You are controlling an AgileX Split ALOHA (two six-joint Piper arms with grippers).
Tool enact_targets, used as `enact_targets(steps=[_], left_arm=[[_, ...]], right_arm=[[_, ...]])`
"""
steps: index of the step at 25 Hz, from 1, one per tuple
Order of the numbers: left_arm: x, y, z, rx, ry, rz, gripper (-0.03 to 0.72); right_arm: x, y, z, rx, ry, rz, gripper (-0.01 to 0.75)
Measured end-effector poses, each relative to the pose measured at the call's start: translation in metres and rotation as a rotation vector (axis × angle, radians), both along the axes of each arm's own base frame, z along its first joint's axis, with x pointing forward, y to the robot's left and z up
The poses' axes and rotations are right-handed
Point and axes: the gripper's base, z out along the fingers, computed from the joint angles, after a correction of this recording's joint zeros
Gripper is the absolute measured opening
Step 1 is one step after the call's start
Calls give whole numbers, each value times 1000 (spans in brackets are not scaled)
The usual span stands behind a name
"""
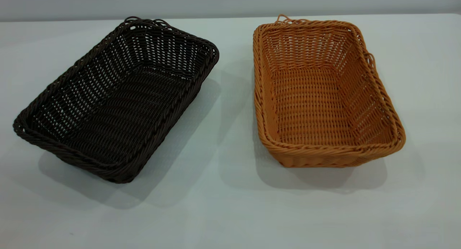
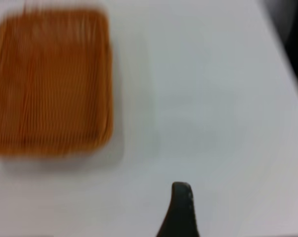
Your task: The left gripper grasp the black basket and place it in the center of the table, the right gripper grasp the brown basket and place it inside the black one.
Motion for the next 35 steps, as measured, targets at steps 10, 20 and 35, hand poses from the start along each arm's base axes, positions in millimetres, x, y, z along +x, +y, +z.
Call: enact_targets(steps=[10,20,35], left_arm=[[105,5,9,96,152,-126,589],[200,8,-27,113,46,-139,582],[270,12,-50,35,149,-71,580]], right_arm=[[106,36,-27,284,320,129,587],[174,90,-97,830,681,-77,586],[207,144,-213,1002,959,-595,586]])
